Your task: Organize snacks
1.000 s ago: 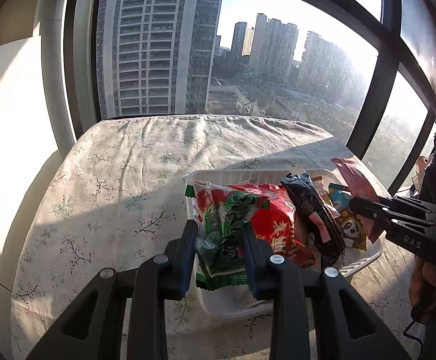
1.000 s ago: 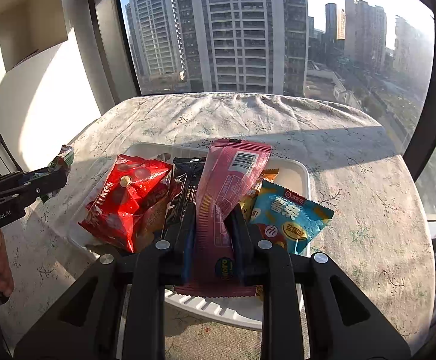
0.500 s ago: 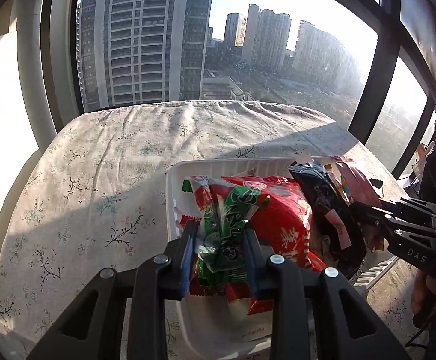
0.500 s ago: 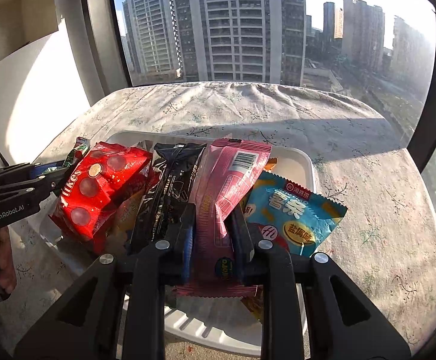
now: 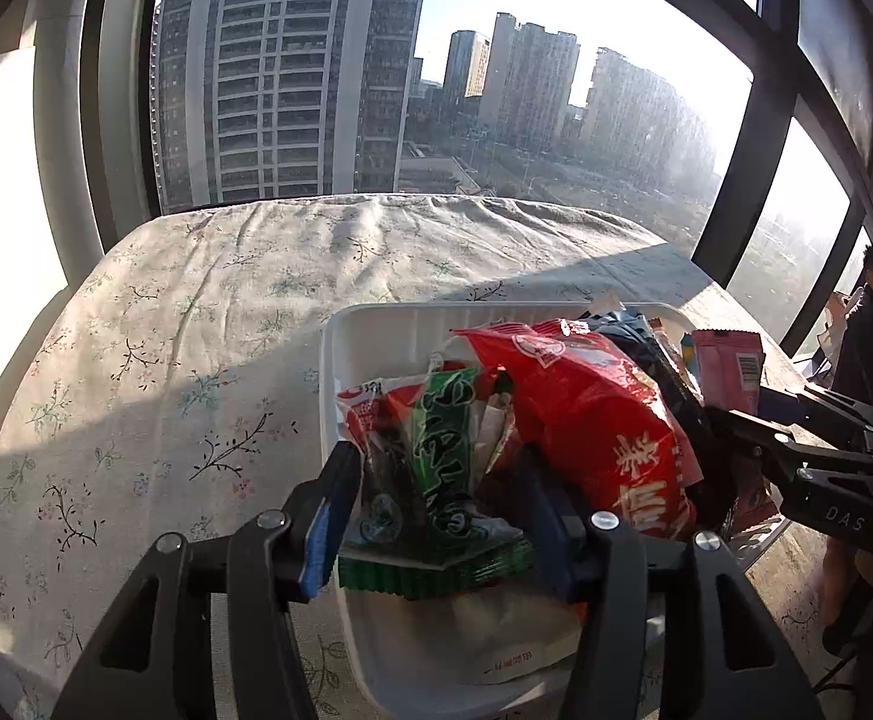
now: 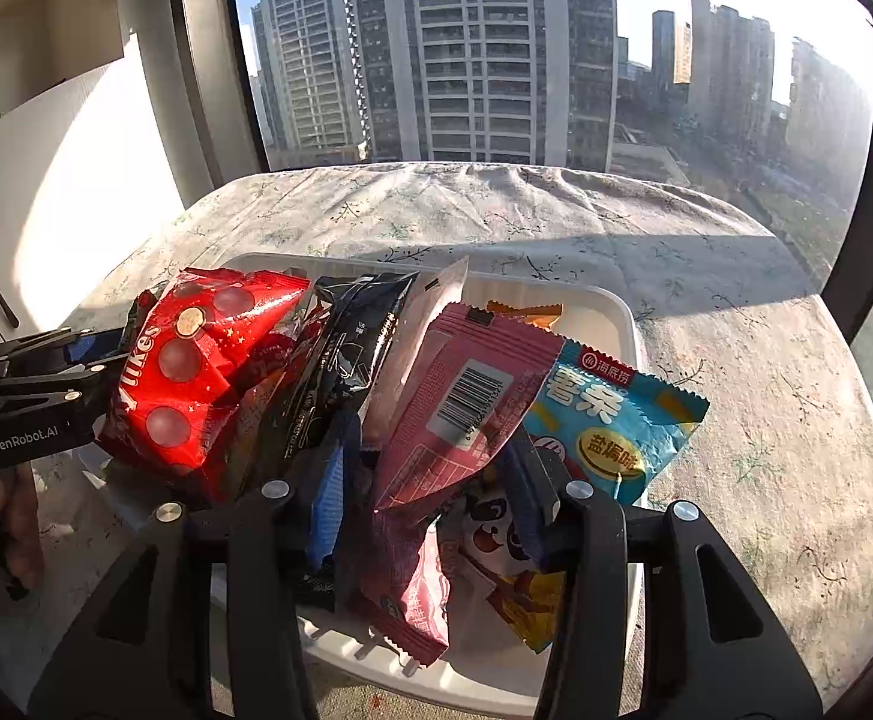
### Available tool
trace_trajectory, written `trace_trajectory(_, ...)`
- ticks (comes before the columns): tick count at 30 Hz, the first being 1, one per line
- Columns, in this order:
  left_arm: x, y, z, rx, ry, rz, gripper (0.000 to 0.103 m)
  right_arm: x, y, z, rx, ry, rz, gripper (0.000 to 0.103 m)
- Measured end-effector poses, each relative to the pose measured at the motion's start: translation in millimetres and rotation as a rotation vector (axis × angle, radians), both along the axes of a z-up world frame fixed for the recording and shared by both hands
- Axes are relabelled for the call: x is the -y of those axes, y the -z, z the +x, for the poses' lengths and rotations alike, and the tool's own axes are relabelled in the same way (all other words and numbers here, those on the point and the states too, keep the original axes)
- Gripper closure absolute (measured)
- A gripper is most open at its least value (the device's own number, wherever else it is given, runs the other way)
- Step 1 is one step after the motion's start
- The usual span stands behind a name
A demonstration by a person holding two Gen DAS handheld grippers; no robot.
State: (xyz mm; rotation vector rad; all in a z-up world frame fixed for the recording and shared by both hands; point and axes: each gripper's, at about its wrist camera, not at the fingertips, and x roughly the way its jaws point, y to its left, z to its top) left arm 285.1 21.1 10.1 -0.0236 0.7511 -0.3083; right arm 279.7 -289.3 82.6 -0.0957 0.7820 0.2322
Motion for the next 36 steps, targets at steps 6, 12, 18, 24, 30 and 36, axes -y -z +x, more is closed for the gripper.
trace_trajectory(6, -7, -4, -7, 0.018, -0.026, -0.021, 0.027, 3, -8, -3, 0.038, 0.013, 0.004, 0.055)
trace_trajectory(12, -8, -10, -14, 0.038, -0.027, -0.017, 0.026, 5, -19, -9, 0.082, 0.015, 0.006, 0.055)
trace_trajectory(18, -14, -34, -33, 0.098, -0.046, -0.014, 0.009, 14, -37, -18, 0.148, 0.037, 0.046, 0.041)
trace_trajectory(24, -16, -67, -91, 0.195, -0.09, 0.005, 0.0, 22, -73, -37, 0.206, 0.064, 0.086, 0.023)
trace_trajectory(30, -11, -89, -160, 0.308, -0.135, 0.016, 0.0, 17, -113, -103, 0.331, 0.041, 0.061, 0.015)
trace_trajectory(36, 2, -115, -235, 0.462, -0.215, 0.069, 0.0, 16, -147, -201, 0.555, 0.056, 0.075, 0.002)
